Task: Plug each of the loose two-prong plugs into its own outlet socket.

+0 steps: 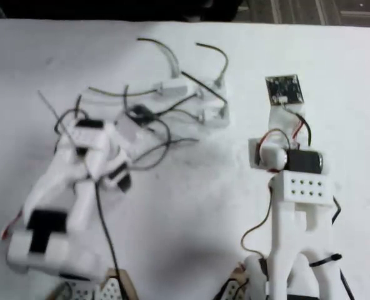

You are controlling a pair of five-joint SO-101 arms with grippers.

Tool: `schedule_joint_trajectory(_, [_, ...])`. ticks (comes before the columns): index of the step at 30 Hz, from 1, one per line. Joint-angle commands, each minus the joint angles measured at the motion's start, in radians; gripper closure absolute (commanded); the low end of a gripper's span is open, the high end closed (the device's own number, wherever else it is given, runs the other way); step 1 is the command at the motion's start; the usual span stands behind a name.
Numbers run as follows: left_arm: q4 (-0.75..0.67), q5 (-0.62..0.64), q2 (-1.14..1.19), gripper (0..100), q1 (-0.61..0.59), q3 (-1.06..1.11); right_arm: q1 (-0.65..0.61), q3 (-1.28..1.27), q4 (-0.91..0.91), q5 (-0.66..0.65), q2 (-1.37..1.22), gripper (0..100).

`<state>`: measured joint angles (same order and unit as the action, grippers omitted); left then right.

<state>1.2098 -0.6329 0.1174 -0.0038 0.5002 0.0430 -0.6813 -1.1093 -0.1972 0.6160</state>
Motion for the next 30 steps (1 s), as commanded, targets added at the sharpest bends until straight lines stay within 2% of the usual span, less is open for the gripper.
schedule_joint_trajectory(1, [0.08, 0.006, 0.134, 81, -0.007, -0.155, 0.002, 0.014, 0.002, -0.009, 0.03, 96.5])
schedule_joint_trajectory(5, [0.098, 0.006, 0.174, 81, -0.005, -0.203, 0.002, 0.014, 0.002, -0.009, 0.03, 96.5])
schedule_joint_trajectory(15, [0.097, 0.012, 0.174, 92, 0.004, -0.203, 0.002, 0.014, 0.002, -0.009, 0.03, 96.4])
schedule_joint_trajectory(20, [0.103, 0.015, 0.14, 93, 0.03, -0.172, 0.002, 0.014, 0.002, -0.009, 0.03, 96.4])
schedule_joint_trajectory(23, [0.098, 0.041, 0.051, 93, 0.12, -0.083, 0.002, 0.014, 0.002, -0.009, 0.03, 96.4])
schedule_joint_trajectory(27, [0.072, 0.178, -0.116, 93, 0.277, 0.035, 0.002, 0.014, 0.002, -0.009, 0.03, 96.4])
schedule_joint_trajectory(30, [0.068, 0.215, -0.203, 93, 0.366, 0.089, 0.002, 0.014, 0.002, -0.009, 0.03, 96.4])
